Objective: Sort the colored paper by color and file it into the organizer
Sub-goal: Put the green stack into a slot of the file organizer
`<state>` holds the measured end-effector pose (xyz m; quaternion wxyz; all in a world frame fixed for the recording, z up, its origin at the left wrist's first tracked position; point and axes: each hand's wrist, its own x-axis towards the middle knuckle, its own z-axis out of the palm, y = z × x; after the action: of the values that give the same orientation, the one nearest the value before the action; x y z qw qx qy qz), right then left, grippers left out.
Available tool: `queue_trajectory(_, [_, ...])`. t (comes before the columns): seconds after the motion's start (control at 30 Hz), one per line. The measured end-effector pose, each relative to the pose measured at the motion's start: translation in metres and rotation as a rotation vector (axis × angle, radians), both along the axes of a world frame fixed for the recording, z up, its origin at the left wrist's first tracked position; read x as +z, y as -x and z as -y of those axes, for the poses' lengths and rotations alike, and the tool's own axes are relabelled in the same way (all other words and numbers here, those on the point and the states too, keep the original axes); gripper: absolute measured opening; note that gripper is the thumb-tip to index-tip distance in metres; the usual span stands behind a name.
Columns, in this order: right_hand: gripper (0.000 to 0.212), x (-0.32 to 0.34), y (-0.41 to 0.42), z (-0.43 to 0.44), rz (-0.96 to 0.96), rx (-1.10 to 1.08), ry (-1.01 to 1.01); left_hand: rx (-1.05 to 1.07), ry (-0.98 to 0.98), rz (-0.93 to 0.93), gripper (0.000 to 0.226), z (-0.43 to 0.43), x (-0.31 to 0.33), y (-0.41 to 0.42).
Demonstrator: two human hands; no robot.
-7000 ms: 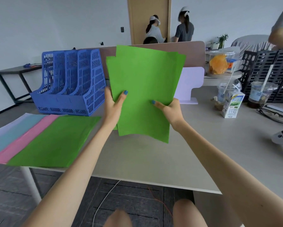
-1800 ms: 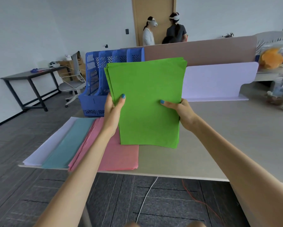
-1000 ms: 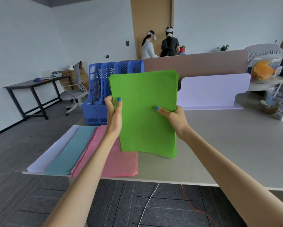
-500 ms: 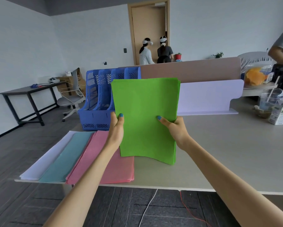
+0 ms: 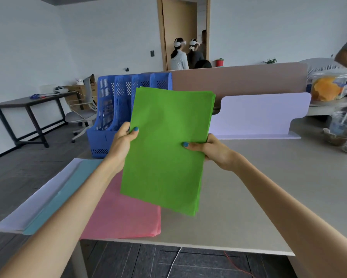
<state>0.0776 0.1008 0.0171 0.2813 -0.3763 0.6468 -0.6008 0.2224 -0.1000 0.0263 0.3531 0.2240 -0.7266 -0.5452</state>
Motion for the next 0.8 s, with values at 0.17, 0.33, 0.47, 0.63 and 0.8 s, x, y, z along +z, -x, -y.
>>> queue_trajectory(0.17, [0.016,-0.001,0.023,0.028,-0.066,0.034,-0.059,-0.005,-0.004,0.016,0.060,0.041,0.000,0.031])
queue_trajectory(0.33, [0.012,0.004,0.042,0.044,-0.031,-0.034,0.019,-0.010,0.086,0.007,0.036,0.056,0.008,0.057])
queue_trajectory(0.47, [0.015,0.018,0.053,0.054,-0.062,-0.110,0.044,0.023,0.159,0.034,0.034,0.065,0.010,0.074])
queue_trajectory(0.63, [0.014,0.036,0.067,0.074,-0.105,-0.300,0.049,-0.008,0.330,0.114,0.046,0.078,0.000,0.094])
queue_trajectory(0.8, [0.024,0.065,0.076,0.091,-0.279,-0.522,0.036,0.009,0.565,0.178,0.046,0.079,0.005,0.113])
